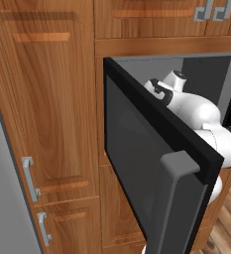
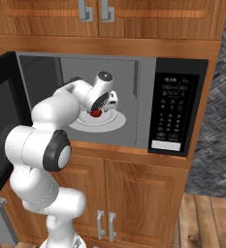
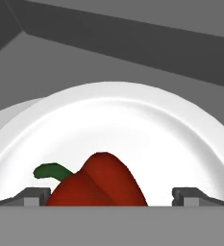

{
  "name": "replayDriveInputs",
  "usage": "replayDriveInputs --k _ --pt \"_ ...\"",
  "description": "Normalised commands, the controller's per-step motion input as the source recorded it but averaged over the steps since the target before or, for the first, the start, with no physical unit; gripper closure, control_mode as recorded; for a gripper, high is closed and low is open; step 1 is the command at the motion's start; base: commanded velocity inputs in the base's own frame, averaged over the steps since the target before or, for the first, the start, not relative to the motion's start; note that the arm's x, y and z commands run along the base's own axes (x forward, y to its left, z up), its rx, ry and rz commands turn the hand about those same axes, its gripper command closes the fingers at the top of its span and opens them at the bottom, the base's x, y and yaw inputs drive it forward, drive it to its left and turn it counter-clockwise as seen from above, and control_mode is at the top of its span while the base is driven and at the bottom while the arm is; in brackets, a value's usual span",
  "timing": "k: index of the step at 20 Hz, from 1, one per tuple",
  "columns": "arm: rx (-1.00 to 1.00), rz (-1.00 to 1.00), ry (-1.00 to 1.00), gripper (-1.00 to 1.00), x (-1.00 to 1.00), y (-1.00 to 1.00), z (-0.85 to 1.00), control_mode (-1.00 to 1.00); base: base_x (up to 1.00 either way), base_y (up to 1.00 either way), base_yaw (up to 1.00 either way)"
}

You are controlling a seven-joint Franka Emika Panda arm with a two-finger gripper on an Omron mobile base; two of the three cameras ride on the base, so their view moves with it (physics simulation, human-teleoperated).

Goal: Pick the bell pepper from the microwave and place it on plate located on the counter.

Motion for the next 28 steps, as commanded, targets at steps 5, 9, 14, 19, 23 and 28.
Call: replayDriveInputs --k 5,9,14,19,23,28 --pt "0.0 0.0 0.0 -1.0 0.0 0.01 -0.26 -1.0 0.0 0.0 0.0" --pt "0.0 0.0 0.0 -1.0 0.0 0.04 -0.05 -1.0 0.0 0.0 0.0" --pt "0.0 0.0 0.0 -1.0 0.0 0.0 0.0 -1.0 0.0 0.0 0.0" --pt "0.0 0.0 0.0 1.0 0.0 0.0 0.0 -1.0 0.0 0.0 0.0" --pt "0.0 0.0 0.0 1.0 0.0 0.0 0.0 -1.0 0.0 0.0 0.0" --pt "0.0 0.0 -0.01 1.0 -0.04 0.0 0.0 -1.0 0.0 0.0 0.0"
